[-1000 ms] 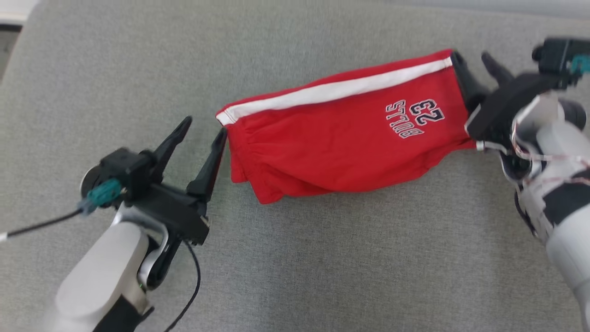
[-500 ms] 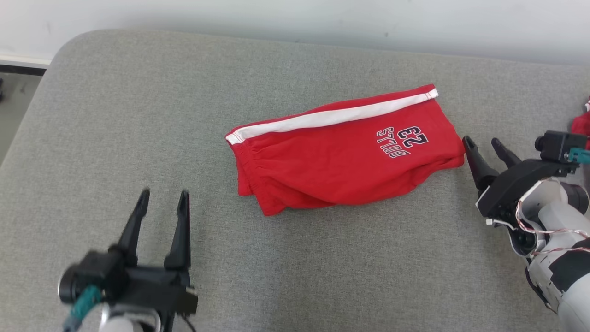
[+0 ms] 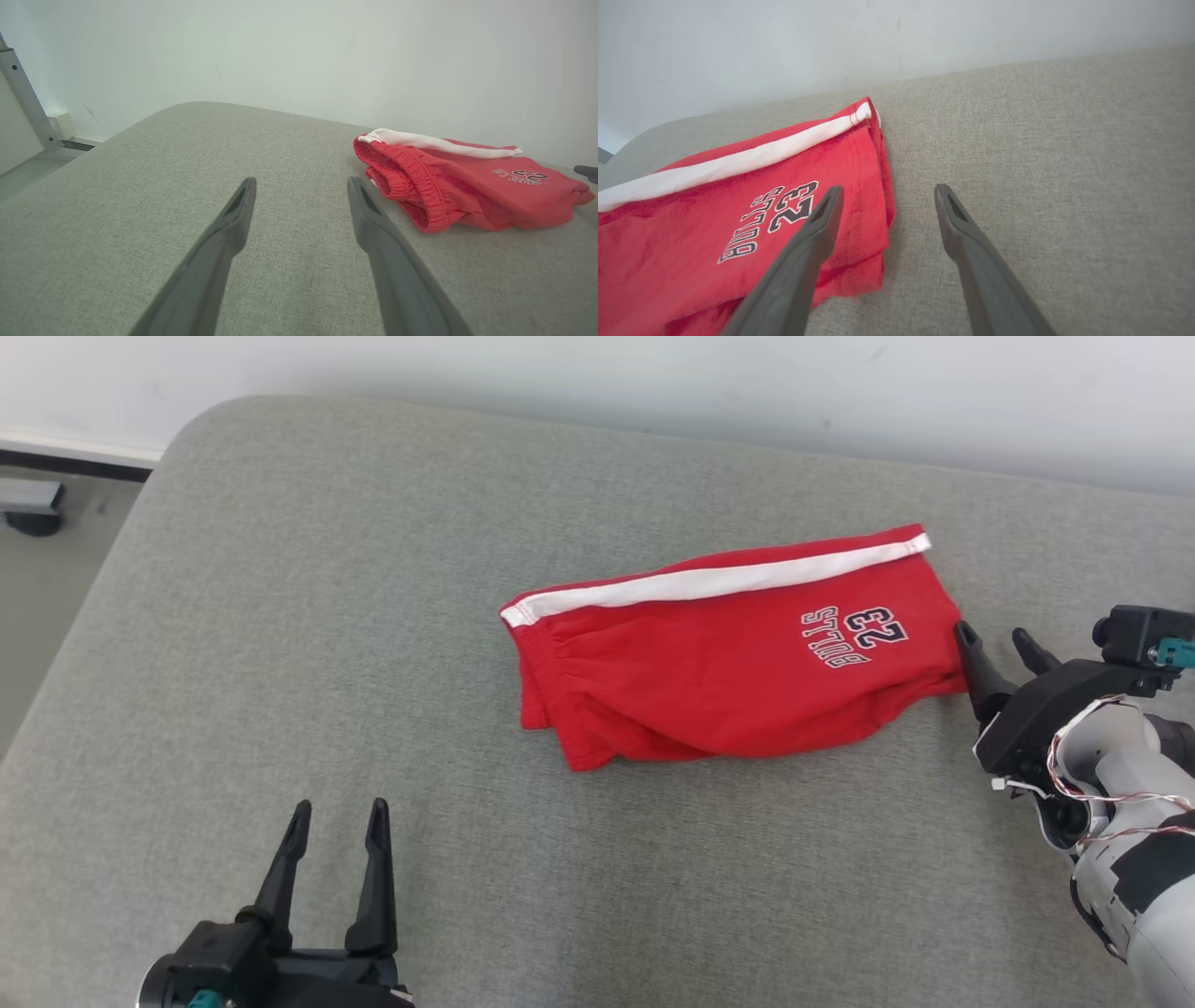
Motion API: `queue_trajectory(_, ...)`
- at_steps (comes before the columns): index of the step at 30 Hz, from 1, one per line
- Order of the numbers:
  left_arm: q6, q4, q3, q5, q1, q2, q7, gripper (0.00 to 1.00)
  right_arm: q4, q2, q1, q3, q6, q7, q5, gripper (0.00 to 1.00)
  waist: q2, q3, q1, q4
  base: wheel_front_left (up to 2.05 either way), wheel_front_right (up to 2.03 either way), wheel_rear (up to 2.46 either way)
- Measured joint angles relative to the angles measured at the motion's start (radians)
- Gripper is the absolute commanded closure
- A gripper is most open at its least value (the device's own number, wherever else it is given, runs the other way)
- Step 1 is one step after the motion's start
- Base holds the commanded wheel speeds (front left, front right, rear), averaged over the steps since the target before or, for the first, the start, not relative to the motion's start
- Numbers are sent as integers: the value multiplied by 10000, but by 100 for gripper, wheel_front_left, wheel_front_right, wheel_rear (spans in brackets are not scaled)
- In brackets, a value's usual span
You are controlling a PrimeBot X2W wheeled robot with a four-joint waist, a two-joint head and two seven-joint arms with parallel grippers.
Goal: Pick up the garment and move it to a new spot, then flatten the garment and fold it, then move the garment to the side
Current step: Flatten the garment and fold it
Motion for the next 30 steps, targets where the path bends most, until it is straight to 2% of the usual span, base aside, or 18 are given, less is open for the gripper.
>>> queue_trajectory(10, -27, 67, -341, -410, -133, -38, 0, 0, 1465, 512, -560, 98, 0, 479, -163, 0, 0, 250, 2, 476, 0, 0, 0)
queue_trajectory(11, -27, 73, -351, -426, -133, -38, 0, 0, 1499, 545, -579, 138, 0, 554, -161, 15, 0, 274, 2, 500, 0, 0, 0)
queue_trajectory(12, -27, 82, -364, -435, -133, -38, 0, 0, 1515, 552, -617, 176, 0, 642, -161, 65, 0, 290, 1, 516, 0, 0, 0)
queue_trajectory(13, -27, 92, -366, -437, -133, -38, 0, 0, 1519, 552, -648, 213, 0, 694, -159, 90, 0, 292, 2, 518, 0, 0, 0)
queue_trajectory(14, -27, 109, -362, -447, -132, -40, 0, 0, 1522, 554, -653, 222, 0, 700, -146, 100, 0, 282, 2, 511, 0, 0, 0)
queue_trajectory(21, -27, 322, -472, -443, -82, -44, 0, 0, 1122, 585, -164, 305, 0, 330, 272, 100, 0, -109, 2, 352, 0, 0, 0)
queue_trajectory(30, -29, 447, -418, -163, 500, -42, -2, 0, -803, 228, 1606, 426, 0, -232, 1246, 100, 0, -967, 1, -27, 0, 0, 0)
